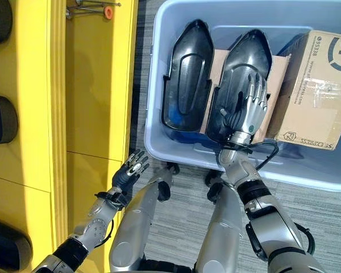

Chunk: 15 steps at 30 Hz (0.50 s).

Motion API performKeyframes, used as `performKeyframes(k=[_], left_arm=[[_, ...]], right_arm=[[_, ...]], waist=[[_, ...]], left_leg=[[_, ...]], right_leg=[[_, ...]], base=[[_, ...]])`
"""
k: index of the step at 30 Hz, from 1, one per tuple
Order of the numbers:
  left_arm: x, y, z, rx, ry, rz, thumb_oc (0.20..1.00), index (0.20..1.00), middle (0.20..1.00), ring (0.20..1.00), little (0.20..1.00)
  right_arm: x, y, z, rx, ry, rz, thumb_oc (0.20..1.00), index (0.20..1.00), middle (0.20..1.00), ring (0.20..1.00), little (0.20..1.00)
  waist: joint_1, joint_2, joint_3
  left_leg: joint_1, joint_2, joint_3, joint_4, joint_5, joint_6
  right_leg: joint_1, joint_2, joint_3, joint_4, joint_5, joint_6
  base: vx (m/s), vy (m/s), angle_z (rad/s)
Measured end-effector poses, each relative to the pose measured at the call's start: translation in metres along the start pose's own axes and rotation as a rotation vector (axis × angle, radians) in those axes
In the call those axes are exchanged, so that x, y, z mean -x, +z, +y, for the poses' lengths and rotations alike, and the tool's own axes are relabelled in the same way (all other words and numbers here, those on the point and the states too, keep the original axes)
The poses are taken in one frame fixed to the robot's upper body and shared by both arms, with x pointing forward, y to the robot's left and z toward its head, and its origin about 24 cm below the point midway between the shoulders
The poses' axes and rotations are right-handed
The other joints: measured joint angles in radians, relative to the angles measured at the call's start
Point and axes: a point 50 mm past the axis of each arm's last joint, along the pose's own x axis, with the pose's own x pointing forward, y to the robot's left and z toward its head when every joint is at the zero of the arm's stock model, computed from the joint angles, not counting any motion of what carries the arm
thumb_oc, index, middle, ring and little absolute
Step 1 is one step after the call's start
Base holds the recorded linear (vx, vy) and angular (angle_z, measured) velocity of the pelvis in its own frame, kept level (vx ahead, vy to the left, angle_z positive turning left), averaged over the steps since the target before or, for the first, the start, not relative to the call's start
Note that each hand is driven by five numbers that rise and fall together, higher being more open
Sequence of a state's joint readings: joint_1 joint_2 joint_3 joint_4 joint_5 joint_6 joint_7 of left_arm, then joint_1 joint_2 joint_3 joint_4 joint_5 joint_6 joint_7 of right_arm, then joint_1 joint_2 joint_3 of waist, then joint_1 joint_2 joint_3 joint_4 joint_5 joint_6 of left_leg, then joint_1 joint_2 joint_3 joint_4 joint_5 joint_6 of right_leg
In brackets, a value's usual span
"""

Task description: Move parts from the plastic box to the shelf.

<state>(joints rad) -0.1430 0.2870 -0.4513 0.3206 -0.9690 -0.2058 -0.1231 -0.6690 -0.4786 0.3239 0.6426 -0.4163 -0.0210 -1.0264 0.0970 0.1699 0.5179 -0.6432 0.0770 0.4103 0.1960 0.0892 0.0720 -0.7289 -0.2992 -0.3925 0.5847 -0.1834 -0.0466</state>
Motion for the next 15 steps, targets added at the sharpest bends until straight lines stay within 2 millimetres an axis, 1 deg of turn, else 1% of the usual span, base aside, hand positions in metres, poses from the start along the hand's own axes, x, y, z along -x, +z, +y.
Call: performKeyframes(k=[7,12,15], left_arm=[[0.000,-0.001,0.001,-0.001,0.005,0.005,1.000,1.000,1.000,1.000,1.000],[0.001,-0.004,0.005,-0.011,0.019,0.020,1.000,1.000,1.000,1.000,1.000],[0.002,-0.004,0.005,-0.011,0.021,0.021,1.000,1.000,1.000,1.000,1.000]], right_arm=[[0.002,-0.006,-0.001,-0.011,-0.003,0.051,1.000,1.000,1.000,1.000,1.000],[-0.001,-0.008,-0.006,-0.037,-0.075,0.081,1.000,1.000,1.000,1.000,1.000],[-0.004,-0.003,-0.010,-0.067,-0.105,0.073,1.000,1.000,1.000,1.000,1.000]], waist=[[-0.003,0.000,0.000],[-0.006,0.000,0.000],[-0.011,0.000,0.000]], left_leg=[[0.000,0.000,-0.001,0.002,0.001,0.002],[0.001,-0.002,-0.001,0.001,0.002,0.003],[0.001,-0.003,0.006,0.000,0.002,0.004]], right_leg=[[0.000,-0.001,0.000,0.004,0.001,0.000],[-0.001,-0.004,0.001,0.006,0.001,0.000],[-0.006,-0.003,0.009,0.005,0.003,0.001]], base=[[0.00,0.000,0.00],[0.00,0.000,0.00],[0.01,0.013,-0.05]])
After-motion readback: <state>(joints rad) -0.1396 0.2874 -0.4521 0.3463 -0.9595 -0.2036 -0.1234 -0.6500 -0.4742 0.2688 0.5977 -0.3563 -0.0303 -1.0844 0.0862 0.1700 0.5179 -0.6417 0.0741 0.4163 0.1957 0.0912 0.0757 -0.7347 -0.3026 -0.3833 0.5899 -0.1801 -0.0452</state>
